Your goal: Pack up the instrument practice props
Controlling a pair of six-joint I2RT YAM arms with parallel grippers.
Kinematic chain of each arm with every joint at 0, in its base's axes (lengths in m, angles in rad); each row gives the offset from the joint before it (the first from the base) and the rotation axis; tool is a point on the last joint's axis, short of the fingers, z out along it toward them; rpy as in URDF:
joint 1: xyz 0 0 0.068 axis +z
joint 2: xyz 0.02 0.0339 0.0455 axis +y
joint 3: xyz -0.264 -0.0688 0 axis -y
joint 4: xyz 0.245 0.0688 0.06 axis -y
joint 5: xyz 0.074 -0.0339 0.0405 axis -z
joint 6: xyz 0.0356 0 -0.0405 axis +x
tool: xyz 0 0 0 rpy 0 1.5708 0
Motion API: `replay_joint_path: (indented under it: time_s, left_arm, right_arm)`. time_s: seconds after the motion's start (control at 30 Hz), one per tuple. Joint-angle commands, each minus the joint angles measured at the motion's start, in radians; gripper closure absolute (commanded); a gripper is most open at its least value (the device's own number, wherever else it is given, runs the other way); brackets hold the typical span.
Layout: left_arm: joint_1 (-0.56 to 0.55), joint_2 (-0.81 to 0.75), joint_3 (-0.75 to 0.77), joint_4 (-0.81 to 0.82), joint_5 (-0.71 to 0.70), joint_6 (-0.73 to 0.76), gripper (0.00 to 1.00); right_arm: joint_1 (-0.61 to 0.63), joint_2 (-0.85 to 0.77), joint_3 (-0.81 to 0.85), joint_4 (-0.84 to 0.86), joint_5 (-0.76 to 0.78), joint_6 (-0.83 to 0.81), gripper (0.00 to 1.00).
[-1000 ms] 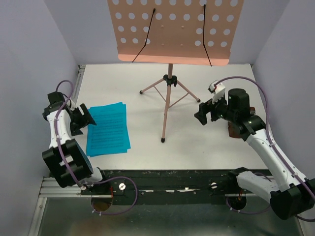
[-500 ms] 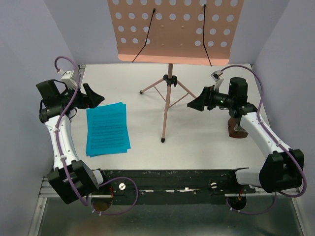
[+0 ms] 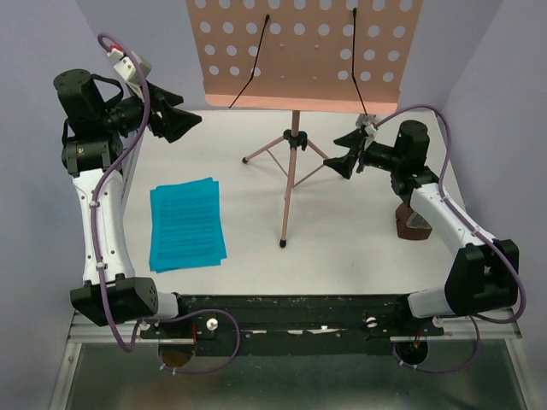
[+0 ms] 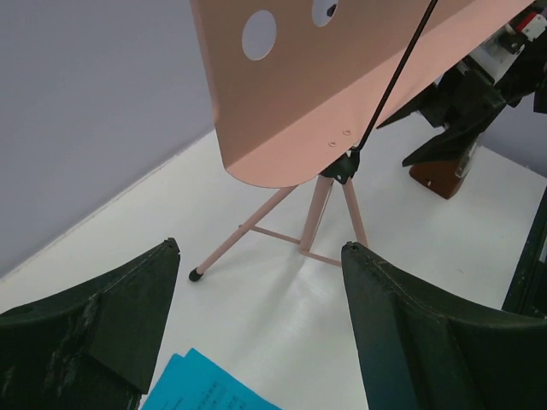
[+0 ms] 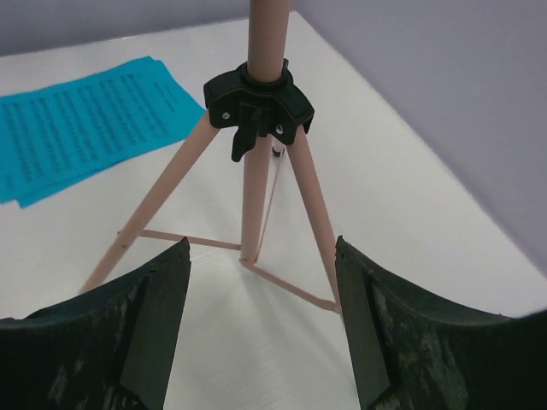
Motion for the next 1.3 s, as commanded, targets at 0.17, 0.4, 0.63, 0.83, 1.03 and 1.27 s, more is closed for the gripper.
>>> replay_joint_path:
  time_s: [0.17,0.4,0.63,0.83,1.03,1.27]
  left_arm:
    - [-0.061,0.071,0.133,-0.274,-0.053,0.296,0.14]
    - [-0.157,0.057,0.073,-0.22,-0.114,0.299,0.16]
    - [-0.197,0.042,0.099,-0.297,-0.151,0.351,0.16]
    - [-0.197,0.051,0.123,-0.36,-0.147,0.359,0.17]
    - [-0.214,0.062,0.163,-0.419,-0.194,0.382,0.17]
    - [-0.226,0.028,0.128,-0.356,-0.159,0.403,0.14]
  right_arm:
    - [0.025,0.071,0.022,0.139,-0.087,-0.41,0.25]
    - [0.085,0.097,0.027,0.228,-0.118,-0.246,0.28]
    - [0.169,0.114,0.028,0.313,0.023,-0.069,0.36]
    - [0.196,0.126,0.031,0.323,0.153,-0.057,0.42]
    - [0.196,0.096,0.036,0.284,0.215,-0.032,0.35]
    - [0.196,0.08,0.056,0.175,0.324,-0.025,0.33]
